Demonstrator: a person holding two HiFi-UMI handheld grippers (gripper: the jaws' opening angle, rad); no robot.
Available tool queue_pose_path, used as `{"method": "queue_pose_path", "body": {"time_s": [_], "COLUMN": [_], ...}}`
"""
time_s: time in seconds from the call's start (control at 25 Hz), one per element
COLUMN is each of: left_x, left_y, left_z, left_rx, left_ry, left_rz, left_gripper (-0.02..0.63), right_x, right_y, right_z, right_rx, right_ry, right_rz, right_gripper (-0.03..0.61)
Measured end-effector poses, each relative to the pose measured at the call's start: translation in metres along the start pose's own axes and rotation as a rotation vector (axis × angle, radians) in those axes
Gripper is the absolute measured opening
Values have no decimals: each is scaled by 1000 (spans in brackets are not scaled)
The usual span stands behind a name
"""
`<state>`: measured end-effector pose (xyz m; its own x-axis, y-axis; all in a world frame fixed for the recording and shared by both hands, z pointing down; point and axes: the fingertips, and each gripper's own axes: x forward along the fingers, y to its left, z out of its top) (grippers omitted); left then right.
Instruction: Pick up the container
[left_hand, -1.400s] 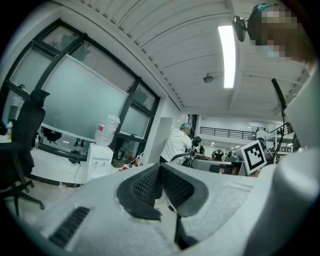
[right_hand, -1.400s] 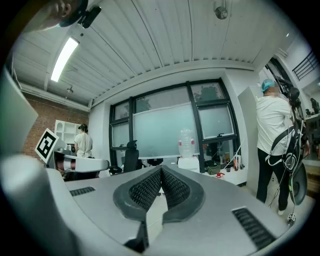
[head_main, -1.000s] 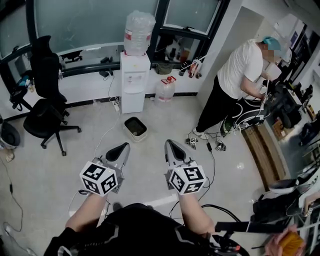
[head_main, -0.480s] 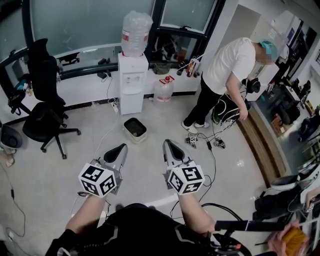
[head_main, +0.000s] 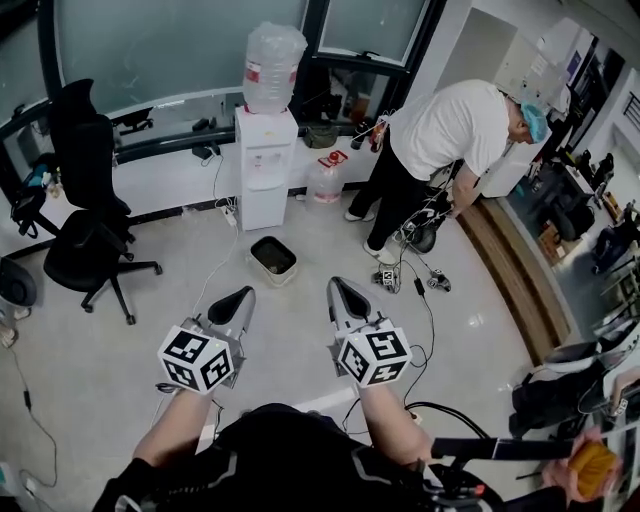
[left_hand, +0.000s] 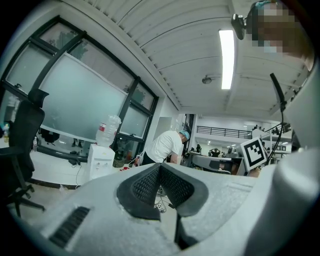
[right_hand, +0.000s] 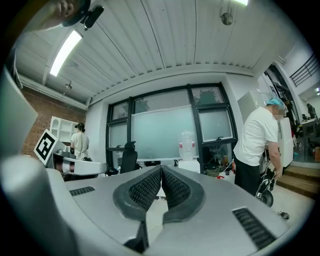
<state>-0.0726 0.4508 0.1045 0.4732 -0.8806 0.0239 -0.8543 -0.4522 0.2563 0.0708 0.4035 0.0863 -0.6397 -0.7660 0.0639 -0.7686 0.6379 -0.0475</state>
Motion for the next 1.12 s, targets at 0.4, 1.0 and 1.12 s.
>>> {"method": "queue_pose_path", "body": {"time_s": [0.4,1.0,1.12], "left_x": [-24,23,49], "left_y": [40,93,105], "left_z": [-11,-6,-1], "left_rx": [-51,-28,-19], "left_ry": [-7,1,5], "left_rz": [-31,34,44], "left_gripper": [8,9,8], "right_x": [20,91,112], "right_y": [43,-5,-25], "right_z": [-23,-20,-22], "right_rx": [21,19,29], "right_ry": [44,25,32], "right_rz": [-33,7,16], "right_gripper": [8,8,8]}}
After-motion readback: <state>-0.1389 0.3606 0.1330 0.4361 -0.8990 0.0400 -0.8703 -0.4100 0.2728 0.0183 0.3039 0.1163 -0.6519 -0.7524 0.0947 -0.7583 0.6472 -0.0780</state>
